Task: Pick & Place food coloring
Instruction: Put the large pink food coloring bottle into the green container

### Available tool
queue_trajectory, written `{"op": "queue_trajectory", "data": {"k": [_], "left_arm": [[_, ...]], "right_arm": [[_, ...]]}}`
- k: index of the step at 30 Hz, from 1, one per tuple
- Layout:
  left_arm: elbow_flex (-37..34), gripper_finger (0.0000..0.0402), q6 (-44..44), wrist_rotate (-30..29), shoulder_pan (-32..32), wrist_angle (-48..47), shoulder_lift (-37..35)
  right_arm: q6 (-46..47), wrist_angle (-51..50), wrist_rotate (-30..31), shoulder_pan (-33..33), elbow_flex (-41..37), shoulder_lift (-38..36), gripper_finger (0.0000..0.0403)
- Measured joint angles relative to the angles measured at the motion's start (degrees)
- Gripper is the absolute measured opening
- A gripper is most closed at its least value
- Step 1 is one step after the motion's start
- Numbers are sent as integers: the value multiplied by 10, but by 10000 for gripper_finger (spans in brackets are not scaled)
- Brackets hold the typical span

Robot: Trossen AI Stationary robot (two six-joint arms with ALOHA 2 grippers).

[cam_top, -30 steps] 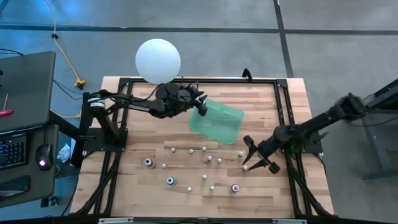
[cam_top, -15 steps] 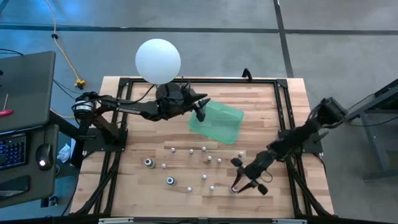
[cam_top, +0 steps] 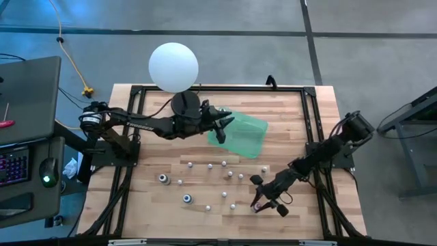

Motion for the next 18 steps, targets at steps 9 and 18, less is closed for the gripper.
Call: {"op": "queue_trajectory", "data": {"k": [9, 18], "left_arm": [[0, 115, 0, 0, 2, 4, 0], [0, 115, 61, -1, 2, 0, -60]], "right_arm": [[-30, 20, 22, 1, -1, -1, 37], [50, 31, 91, -26, 11, -62, 44]]}}
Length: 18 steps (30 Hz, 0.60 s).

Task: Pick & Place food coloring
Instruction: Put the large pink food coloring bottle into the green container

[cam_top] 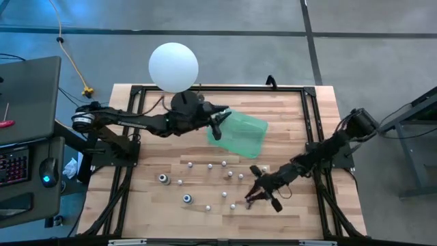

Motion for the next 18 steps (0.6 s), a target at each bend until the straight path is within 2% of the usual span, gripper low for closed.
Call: {"op": "queue_trajectory", "data": {"k": [2, 4, 7, 9, 11, 12, 16, 18], "left_arm": [[0, 115, 15, 3, 0, 2, -23], [0, 115, 31, 8, 0, -4, -47], [0, 115, 50, 14, 0, -8, -80], [0, 115, 63, 15, 0, -22, -102], [0, 115, 73, 15, 0, -41, -120], [0, 115, 73, 15, 0, -54, -128], [0, 115, 74, 15, 0, -91, -148], [0, 115, 74, 15, 0, -106, -154]], "right_arm": [[-27, -26, 8, -12, 12, -40, 41], [-77, -59, 49, -28, 27, -84, 36], [-184, -128, 176, -69, 56, -144, 36], [-224, -156, 267, -108, 73, -162, 36], [-229, -161, 308, -158, 83, -163, 36], [-226, -164, 303, -187, 86, -158, 36], [-155, -168, 204, -295, 93, -101, 41], [-129, -163, 182, -338, 98, -59, 42]]}}
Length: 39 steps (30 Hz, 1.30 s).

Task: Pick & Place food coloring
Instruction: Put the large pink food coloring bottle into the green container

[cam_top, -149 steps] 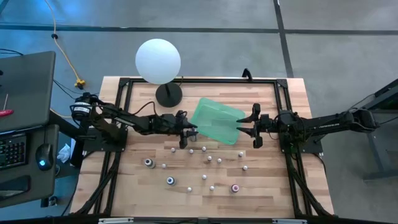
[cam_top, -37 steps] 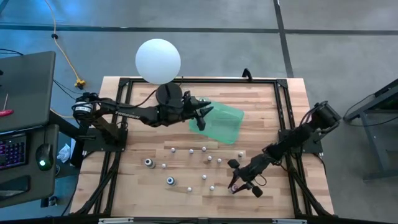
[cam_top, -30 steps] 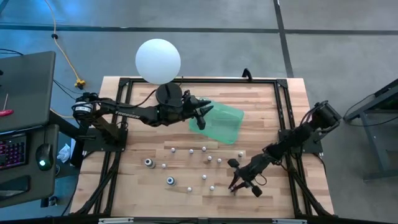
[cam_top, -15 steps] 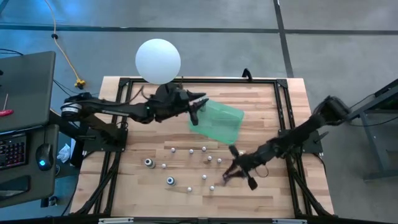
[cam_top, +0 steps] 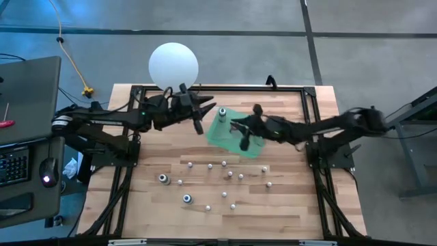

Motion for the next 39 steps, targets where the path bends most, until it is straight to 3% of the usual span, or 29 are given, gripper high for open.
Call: {"op": "queue_trajectory", "data": {"k": [5, 10, 17, 21, 30, 39], "left_arm": [[0, 115, 0, 0, 0, -20, 0], [0, 115, 0, -2, 0, -48, 0], [0, 115, -2, -3, 0, -84, 0], [0, 115, -2, 0, 0, -94, 0], [0, 115, -2, 2, 0, -106, 0], [0, 115, 0, 10, 0, -129, -9]], "right_arm": [[18, 61, -22, -64, 27, 117, 35], [22, 65, -45, -75, 90, 217, 40], [17, 55, -46, -76, 168, 302, 38], [10, 52, -47, -78, 183, 313, 39], [-26, 53, -45, -78, 183, 312, 96], [-86, 60, -65, -74, 183, 276, 102]]}}
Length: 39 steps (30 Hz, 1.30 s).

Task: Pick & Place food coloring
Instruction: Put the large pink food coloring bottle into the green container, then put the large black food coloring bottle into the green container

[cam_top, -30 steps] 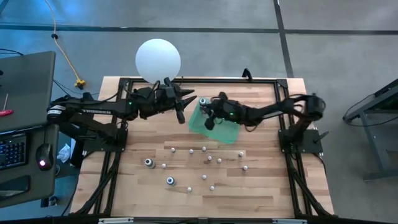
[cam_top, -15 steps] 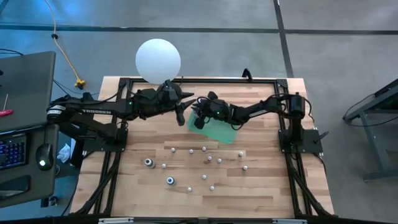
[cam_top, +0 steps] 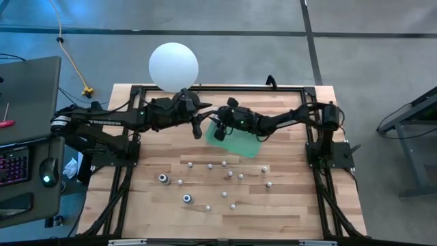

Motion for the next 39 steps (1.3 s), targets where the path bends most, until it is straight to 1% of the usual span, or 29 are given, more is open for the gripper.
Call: {"op": "queue_trajectory", "data": {"k": [3, 5, 7, 9, 11, 13, 15, 16, 19, 22, 25, 27, 29, 33, 39], "left_arm": [[0, 115, 1, 32, 0, -34, -16], [0, 115, 3, 68, 0, -65, -31], [0, 115, 1, 112, 0, -116, -52], [0, 115, -2, 175, 0, -177, -71], [0, 115, 10, 260, 0, -247, -92], [0, 115, 13, 333, 0, -302, -113], [0, 115, -13, 377, 0, -353, -133], [0, 115, -33, 385, 0, -381, -141], [-9, 115, -90, 395, -14, -438, -156], [-44, 115, -150, 392, -47, -435, -157], [-74, 115, -222, 368, -93, -428, -148], [-90, 115, -251, 343, -127, -431, -139], [-96, 115, -263, 326, -158, -433, -128], [-98, 115, -260, 303, -218, -433, -111], [-99, 115, -247, 232, -315, -439, -90]], "right_arm": [[-18, -43, -17, 2, 1, -54, 103], [-27, -101, -35, 2, 1, -101, 103], [-29, -164, -55, 4, 1, -150, 103], [-28, -232, -72, 8, 1, -197, 103], [-28, -297, -90, 14, 1, -238, 103], [-25, -358, -98, 22, 1, -268, 103], [-11, -404, -100, 31, -1, -290, 103], [-3, -417, -100, 36, -4, -297, 103], [3, -433, -99, 52, -19, -307, 103], [3, -425, -105, 68, -37, -306, 103], [3, -409, -117, 82, -51, -306, 103], [3, -407, -117, 89, -54, -306, 103], [3, -406, -117, 93, -54, -306, 103], [3, -404, -117, 96, -54, -306, 103], [3, -397, -115, 95, -54, -306, 103]]}}
